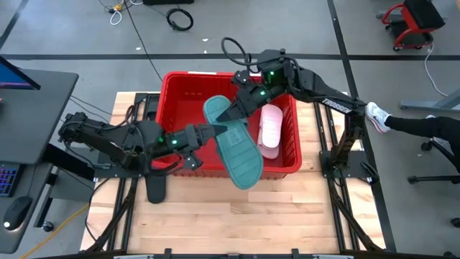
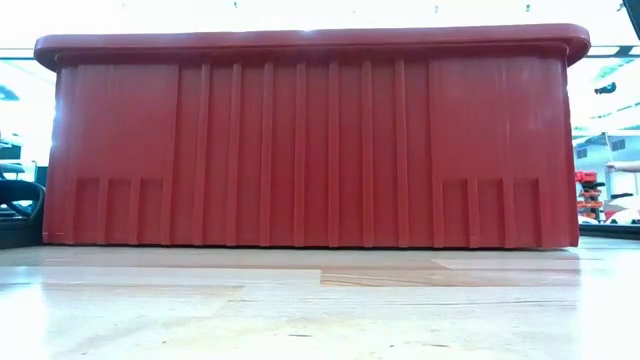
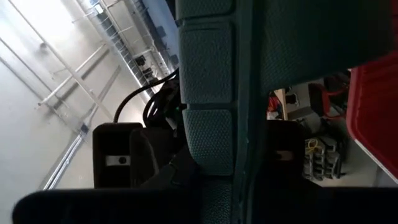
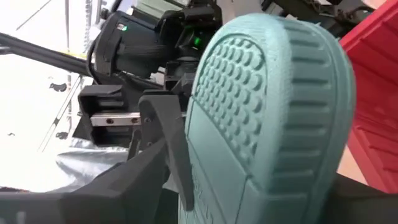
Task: Pick and place slides into bin
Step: Put the green slide in the red bin
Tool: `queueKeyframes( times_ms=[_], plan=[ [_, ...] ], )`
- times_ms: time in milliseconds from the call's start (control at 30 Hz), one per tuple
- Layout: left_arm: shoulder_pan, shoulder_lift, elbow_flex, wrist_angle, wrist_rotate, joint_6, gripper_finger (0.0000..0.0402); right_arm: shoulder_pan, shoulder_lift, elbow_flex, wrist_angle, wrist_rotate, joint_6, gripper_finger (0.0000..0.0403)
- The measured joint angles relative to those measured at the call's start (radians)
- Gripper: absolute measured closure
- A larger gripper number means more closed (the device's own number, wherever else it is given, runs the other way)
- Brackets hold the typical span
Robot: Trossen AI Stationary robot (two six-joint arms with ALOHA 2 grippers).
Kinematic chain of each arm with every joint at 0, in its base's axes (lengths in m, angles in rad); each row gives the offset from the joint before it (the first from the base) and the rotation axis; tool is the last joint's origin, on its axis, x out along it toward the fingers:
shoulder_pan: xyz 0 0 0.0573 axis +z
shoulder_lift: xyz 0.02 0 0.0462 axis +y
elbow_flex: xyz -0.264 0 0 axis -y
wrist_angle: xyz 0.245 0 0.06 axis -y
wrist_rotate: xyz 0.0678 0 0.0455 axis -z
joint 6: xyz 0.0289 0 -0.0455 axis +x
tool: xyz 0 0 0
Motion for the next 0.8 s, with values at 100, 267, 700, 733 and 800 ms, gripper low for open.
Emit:
queueKeyframes(
  times_ms=[100,267,700,733,800],
  plan=[
    [0.012,0.004,0.0,0.001,0.025,0.0,0.031,0.0,0.0,0.0,-0.001,0.034,0.001,0.0171],
    [0.012,0.006,0.0,-0.003,0.028,-0.01,0.0286,0.0,0.0,0.0,0.005,0.083,0.0,0.0262],
    [0.011,-0.008,-0.001,-0.023,-0.053,-0.27,0.0192,-0.014,-0.003,0.001,0.006,0.146,-0.048,0.0342],
    [0.013,-0.012,-0.001,-0.031,-0.079,-0.287,0.0181,-0.016,-0.003,0.001,0.007,0.152,-0.048,0.0342],
    [0.02,-0.026,-0.002,-0.064,-0.144,-0.315,0.016,-0.024,-0.003,0.001,0.0,0.162,-0.056,0.0342]
  ],
)
